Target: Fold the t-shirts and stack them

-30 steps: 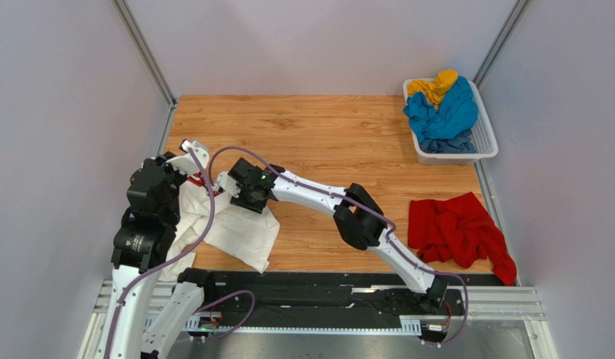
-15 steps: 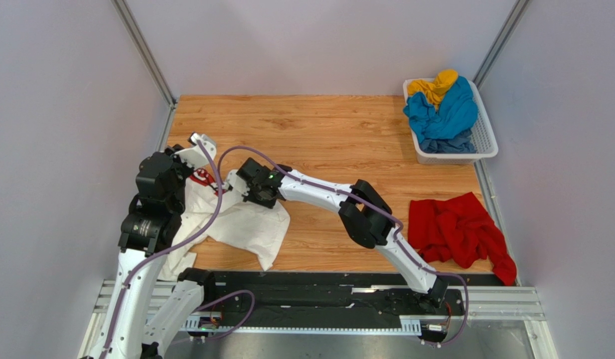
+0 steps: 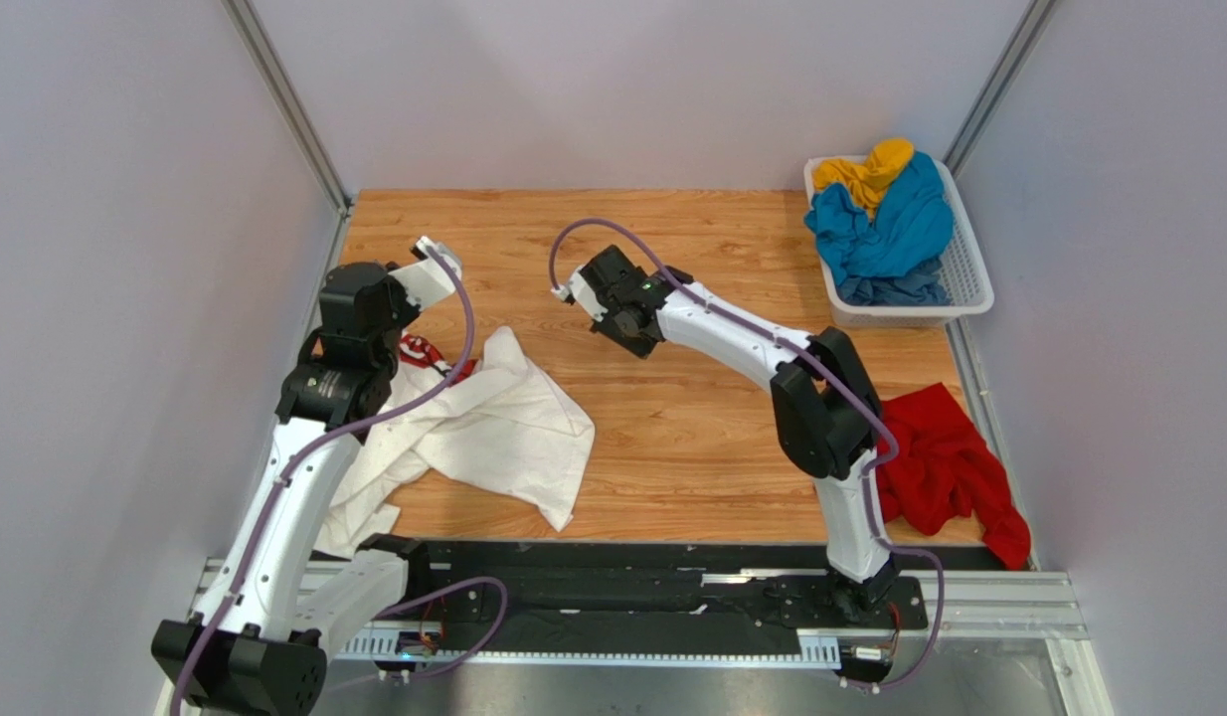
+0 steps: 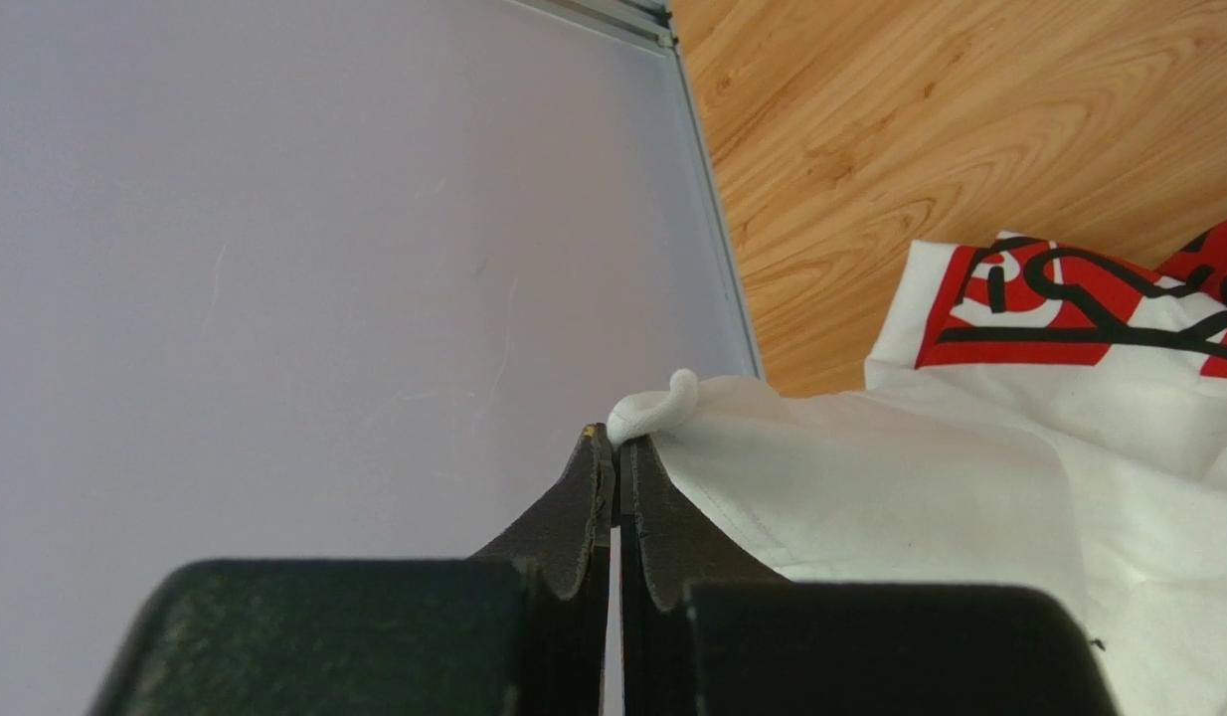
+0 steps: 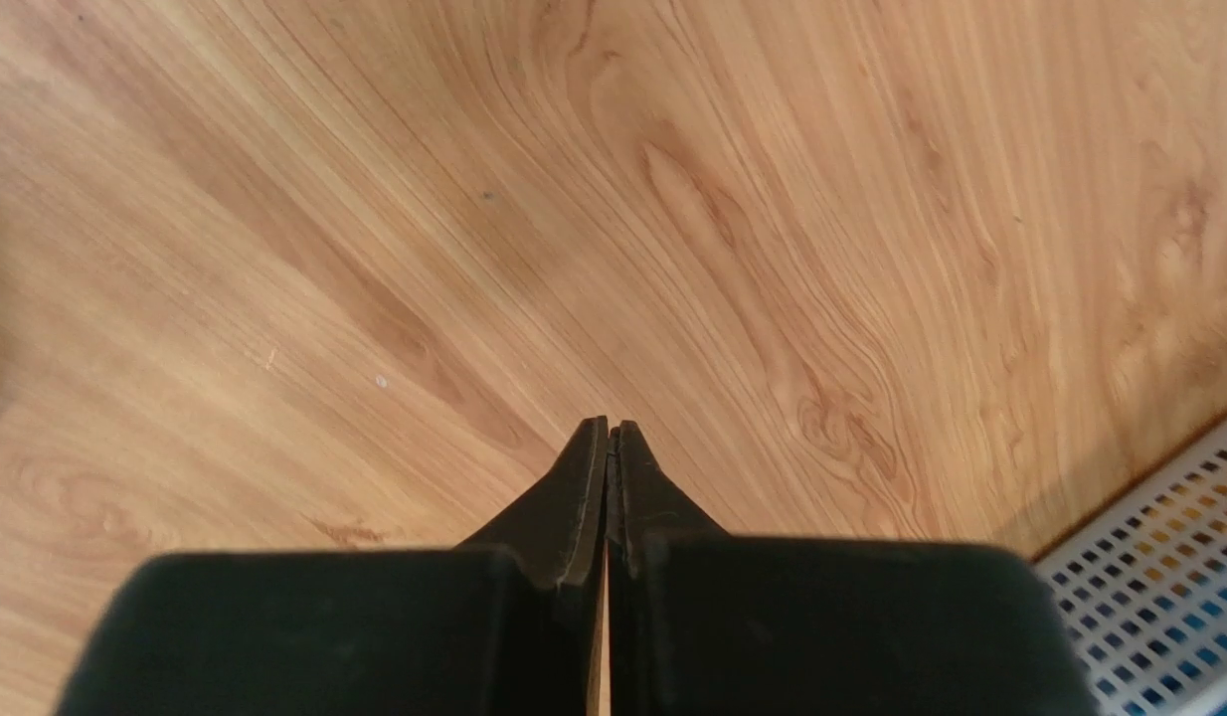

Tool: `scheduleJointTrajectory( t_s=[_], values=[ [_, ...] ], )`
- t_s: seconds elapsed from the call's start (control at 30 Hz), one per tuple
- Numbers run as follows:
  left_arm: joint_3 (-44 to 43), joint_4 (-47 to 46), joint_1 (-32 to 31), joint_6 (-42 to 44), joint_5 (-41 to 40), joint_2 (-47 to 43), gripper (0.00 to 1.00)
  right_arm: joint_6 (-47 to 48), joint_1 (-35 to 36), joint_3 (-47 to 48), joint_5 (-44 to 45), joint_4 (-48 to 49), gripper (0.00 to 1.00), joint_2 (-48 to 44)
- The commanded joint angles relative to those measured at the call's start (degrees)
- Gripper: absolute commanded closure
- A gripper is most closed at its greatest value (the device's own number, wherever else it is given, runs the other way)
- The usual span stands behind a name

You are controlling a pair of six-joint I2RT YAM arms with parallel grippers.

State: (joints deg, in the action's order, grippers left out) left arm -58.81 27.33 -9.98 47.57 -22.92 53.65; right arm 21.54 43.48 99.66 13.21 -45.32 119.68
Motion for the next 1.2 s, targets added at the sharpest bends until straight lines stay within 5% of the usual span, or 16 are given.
scheduleJointTrajectory(
  t_s=[0.0,0.23,0.4,0.63,1.17],
  values=[
    [-3.16,-4.39,-0.13,-1.87,0.95,1.46,1.0,0.87,1.25,-0.26,0.06,-0.47,1.0,-4.1],
    [0.7,-5.97,-0.04,-1.25,-1.25,-0.56,1.0,-2.11,3.01,15.37,-2.92,-3.98,0.67,3.88],
    [4.04,-5.89,-0.13,-1.34,-1.17,-3.98,1.0,-7.47,3.1,29.51,-7.14,-4.43,0.55,12.14],
    [8.17,-5.98,-0.13,-1.43,-1.25,-5.83,1.0,-14.85,4.15,32.44,-17.15,1.45,0.37,18.04],
    [12.57,-5.89,-0.13,-1.87,-1.6,-8.21,1.0,-24.26,4.33,38.5,-27.89,6.74,0.37,26.04]
  ],
)
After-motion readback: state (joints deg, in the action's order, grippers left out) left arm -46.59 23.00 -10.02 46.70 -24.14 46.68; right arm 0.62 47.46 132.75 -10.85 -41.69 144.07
